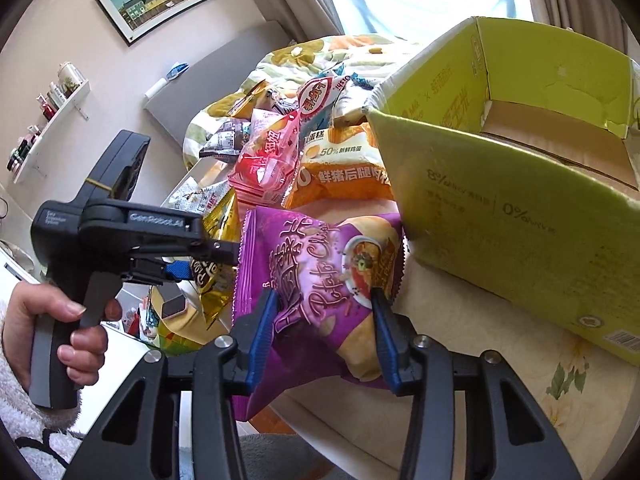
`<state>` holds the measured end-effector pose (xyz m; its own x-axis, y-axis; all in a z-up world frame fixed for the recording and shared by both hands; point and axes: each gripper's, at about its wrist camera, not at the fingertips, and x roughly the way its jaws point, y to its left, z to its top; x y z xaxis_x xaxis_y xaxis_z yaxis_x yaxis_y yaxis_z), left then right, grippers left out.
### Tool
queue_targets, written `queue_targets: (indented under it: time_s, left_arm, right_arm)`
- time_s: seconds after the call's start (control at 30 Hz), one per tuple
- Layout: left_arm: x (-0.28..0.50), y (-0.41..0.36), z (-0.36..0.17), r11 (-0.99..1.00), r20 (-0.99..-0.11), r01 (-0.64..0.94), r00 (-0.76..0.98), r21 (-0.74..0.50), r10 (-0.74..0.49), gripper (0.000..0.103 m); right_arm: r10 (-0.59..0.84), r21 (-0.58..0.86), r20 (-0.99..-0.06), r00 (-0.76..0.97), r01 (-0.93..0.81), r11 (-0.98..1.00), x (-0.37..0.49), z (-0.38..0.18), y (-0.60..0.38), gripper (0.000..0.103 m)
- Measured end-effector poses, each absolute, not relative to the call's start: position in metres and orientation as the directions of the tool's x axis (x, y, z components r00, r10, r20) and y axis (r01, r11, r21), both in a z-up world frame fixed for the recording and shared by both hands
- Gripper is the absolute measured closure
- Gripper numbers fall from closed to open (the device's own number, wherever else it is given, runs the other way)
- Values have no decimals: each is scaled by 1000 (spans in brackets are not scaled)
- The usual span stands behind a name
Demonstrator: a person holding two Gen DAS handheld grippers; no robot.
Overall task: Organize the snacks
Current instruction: 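Lift both held bags and carry them over the lime-green box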
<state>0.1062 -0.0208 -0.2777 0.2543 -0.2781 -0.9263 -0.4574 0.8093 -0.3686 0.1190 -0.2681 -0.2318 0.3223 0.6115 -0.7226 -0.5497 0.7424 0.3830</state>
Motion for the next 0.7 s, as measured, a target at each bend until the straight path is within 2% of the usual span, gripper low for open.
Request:
queue_targets:
  time_s: [0.4, 0.7]
  left_arm:
    - [86, 7, -195, 883, -885, -245, 353, -401, -304, 52]
    - [110, 5, -106, 935, -812, 7, 492, -356, -313, 52]
  right_arm:
    - [592, 400, -668, 451, -452, 797, 85, -177, -254, 61]
    - [562, 438, -546, 621, -361, 824, 78, -104, -249, 61]
